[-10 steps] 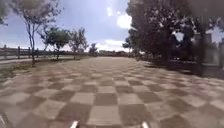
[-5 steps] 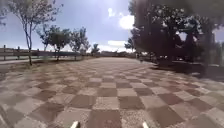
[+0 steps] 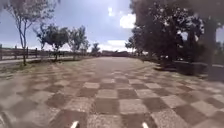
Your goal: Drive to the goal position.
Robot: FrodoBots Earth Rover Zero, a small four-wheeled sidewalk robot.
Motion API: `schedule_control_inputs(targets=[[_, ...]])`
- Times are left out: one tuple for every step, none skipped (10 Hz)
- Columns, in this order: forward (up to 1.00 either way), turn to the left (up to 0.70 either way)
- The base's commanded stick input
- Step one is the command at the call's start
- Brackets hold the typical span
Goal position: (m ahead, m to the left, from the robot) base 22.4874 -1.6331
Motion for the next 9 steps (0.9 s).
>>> schedule_control_inputs(targets=[[1.0,0.0],[1.0,0.0],[1.0,0.0],[1.0,0.0],[1.0,0.0],[1.0,-0.02],[1.0,-0.4],[1.0,-0.4],[1.0,0.0]])
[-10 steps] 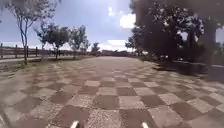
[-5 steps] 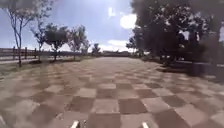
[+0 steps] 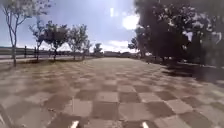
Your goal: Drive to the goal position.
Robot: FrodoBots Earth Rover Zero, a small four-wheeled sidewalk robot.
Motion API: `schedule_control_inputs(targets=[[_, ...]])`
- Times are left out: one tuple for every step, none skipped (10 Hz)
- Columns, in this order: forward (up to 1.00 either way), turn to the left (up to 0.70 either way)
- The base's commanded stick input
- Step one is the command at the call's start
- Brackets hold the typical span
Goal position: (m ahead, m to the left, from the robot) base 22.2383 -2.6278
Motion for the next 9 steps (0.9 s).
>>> schedule_control_inputs(targets=[[1.0,0.0],[1.0,0.0],[1.0,0.0],[1.0,0.0],[1.0,0.0],[1.0,0.0],[1.0,0.0],[1.0,0.0],[1.0,0.0]])
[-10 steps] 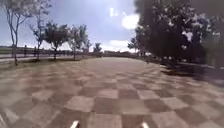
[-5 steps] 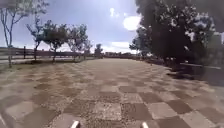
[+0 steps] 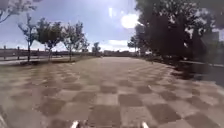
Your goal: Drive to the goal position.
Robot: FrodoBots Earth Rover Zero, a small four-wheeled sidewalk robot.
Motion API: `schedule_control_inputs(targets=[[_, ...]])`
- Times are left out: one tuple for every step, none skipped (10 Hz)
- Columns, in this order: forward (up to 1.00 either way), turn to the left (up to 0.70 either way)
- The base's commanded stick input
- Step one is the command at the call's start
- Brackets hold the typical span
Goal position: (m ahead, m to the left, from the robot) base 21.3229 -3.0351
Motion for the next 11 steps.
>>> schedule_control_inputs(targets=[[1.0,0.0],[1.0,0.0],[1.0,0.0],[1.0,0.0],[1.0,0.0],[1.0,0.0],[1.0,-0.3],[1.0,-0.4],[1.0,-0.2],[1.0,0.0],[1.0,0.0]])
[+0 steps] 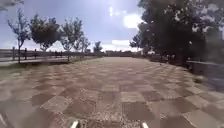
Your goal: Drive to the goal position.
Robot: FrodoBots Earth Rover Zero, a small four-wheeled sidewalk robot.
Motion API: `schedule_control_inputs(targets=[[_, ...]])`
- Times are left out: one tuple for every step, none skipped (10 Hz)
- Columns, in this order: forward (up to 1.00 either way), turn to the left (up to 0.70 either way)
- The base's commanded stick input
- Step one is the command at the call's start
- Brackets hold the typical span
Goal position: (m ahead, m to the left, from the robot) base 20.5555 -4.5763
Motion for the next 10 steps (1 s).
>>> schedule_control_inputs(targets=[[1.0,0.0],[1.0,0.0],[1.0,0.0],[1.0,0.0],[1.0,0.0],[1.0,0.0],[1.0,0.0],[1.0,0.0],[1.0,0.0],[1.0,0.0]])
